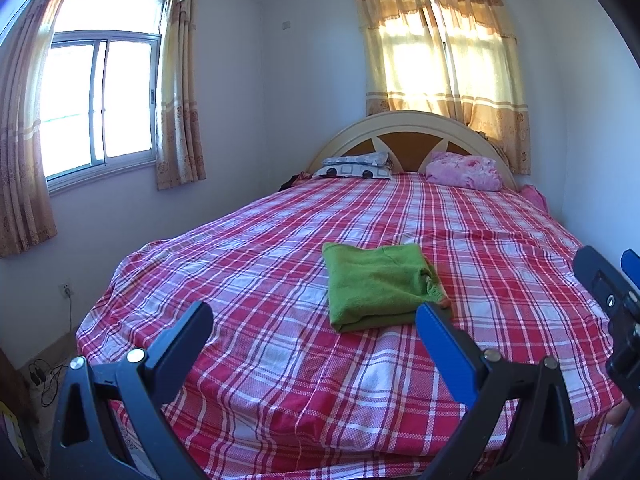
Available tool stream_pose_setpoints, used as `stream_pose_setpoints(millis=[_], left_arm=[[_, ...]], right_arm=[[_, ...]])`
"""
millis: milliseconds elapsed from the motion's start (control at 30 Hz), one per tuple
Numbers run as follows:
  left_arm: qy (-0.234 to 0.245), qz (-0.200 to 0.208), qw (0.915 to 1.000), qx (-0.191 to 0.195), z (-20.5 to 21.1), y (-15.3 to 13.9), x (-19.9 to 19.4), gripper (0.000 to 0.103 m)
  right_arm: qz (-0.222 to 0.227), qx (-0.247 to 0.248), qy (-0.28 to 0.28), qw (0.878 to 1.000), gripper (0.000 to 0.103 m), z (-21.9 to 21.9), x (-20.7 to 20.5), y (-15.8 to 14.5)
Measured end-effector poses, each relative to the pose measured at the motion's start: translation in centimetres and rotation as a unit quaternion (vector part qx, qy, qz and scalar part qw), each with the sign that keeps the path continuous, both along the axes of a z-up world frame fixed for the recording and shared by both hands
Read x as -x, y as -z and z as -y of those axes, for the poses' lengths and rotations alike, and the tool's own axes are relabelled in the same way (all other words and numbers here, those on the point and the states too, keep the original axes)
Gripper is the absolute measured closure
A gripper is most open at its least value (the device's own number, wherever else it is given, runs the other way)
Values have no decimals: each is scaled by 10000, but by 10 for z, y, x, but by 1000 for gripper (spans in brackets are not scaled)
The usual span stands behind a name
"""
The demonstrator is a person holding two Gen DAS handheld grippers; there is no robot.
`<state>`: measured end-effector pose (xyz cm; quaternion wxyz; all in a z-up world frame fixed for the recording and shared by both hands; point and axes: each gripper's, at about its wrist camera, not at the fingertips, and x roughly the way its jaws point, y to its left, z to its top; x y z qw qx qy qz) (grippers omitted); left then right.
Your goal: Fold small clothes
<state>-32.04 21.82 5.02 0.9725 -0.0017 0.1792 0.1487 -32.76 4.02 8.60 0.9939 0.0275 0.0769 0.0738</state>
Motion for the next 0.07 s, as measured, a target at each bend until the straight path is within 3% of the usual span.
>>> stream_pose_setpoints(millis=[67], left_arm=[[14, -39, 10000, 17, 0, 0, -2, 0]], right_arm=[[-8, -6, 4, 10000, 7, 0, -1, 1]])
